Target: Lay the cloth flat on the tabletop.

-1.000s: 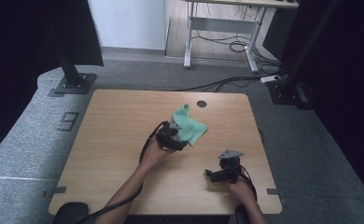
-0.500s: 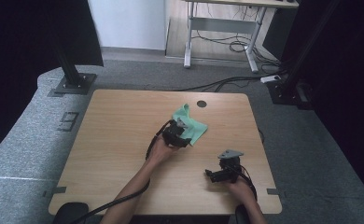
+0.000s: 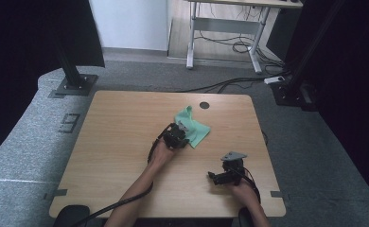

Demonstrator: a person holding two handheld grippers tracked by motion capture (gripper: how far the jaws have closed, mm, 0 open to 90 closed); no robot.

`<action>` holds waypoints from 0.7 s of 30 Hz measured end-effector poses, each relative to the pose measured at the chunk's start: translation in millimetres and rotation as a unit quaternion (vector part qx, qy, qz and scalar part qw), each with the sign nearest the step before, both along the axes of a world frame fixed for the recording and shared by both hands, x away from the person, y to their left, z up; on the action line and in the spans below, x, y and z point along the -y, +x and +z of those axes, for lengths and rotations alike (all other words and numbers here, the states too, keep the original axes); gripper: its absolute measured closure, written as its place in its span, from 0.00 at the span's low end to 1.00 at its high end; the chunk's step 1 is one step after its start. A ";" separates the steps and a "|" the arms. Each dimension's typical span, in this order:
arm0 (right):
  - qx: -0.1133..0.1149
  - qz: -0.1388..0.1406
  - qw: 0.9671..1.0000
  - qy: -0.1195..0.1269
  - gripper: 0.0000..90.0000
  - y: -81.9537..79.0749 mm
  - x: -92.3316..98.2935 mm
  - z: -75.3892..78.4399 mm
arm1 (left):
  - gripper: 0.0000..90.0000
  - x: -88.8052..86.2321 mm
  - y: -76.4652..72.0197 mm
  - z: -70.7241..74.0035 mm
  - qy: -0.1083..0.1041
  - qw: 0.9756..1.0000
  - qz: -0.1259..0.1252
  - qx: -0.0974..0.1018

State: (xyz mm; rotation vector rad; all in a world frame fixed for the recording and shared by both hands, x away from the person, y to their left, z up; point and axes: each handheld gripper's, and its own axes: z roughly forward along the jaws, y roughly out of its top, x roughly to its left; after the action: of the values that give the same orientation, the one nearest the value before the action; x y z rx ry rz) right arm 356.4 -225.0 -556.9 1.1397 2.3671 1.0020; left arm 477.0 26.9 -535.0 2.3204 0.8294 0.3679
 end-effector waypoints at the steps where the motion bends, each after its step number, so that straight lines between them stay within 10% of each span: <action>1: 0.000 0.000 1.000 0.000 0.00 0.0 0.0 0.0 | 0.83 -0.3 0.0 -0.1 -0.001 1.000 0.002 0.000; 21: 0.000 0.000 1.000 0.000 0.00 0.0 0.0 0.0 | 0.94 -12.4 -7.6 26.7 -0.046 0.999 -0.002 -0.004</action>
State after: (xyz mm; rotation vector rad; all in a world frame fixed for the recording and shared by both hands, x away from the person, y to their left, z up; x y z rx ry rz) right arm 356.5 -225.0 -556.9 1.1394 2.3672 1.0020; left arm 469.5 39.3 -508.2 2.2385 0.8284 0.3119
